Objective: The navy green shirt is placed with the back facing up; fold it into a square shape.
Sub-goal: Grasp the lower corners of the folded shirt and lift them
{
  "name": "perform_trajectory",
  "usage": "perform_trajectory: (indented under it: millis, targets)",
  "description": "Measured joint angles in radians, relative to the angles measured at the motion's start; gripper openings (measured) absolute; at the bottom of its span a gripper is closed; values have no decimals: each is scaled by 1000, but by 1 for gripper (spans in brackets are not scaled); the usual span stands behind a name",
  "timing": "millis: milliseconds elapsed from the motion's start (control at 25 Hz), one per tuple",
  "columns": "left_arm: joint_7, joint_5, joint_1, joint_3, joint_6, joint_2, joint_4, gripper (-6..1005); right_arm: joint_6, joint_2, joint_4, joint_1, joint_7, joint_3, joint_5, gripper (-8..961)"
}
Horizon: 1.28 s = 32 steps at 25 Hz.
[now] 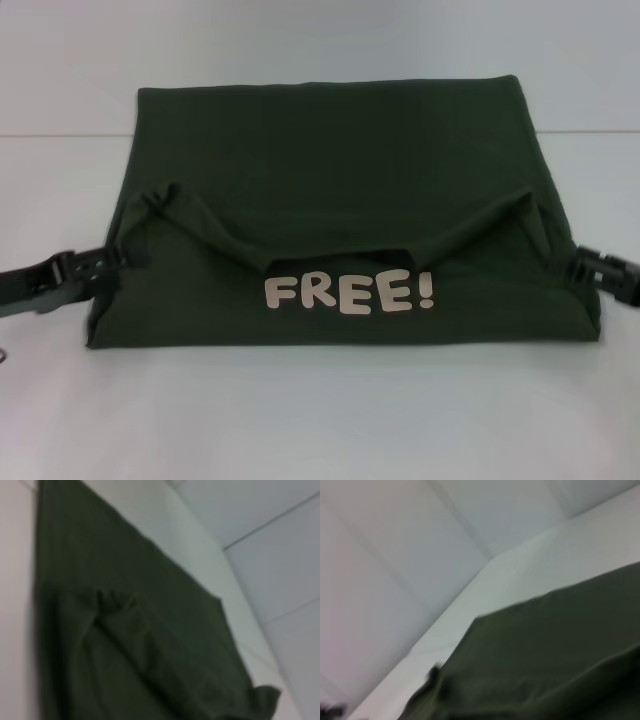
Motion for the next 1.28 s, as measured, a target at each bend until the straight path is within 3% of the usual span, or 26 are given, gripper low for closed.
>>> perform_trajectory:
  millis: [80,320,560,960,1280]
  targets:
    - [-24,39,6,9,9,-1,40,901,-64,-10,-3,-3,-29,-14,-48,895]
    - [-33,160,-5,14,-8,0,76,900,-118,-3,-10,0,-85,-38,-170,914]
    - [-27,163,-13,35,-58,-11,77,898,-115,7,-12,1,-93,-39,-182,929]
    - [-12,164,-15,54,-104,-33,72,878,-123,4,-12,-3,-89,-37,-182,923]
    - [-9,170,-15,191,-137,-39,94,840,-125,2,-12,-5,-85,-30,-178,921]
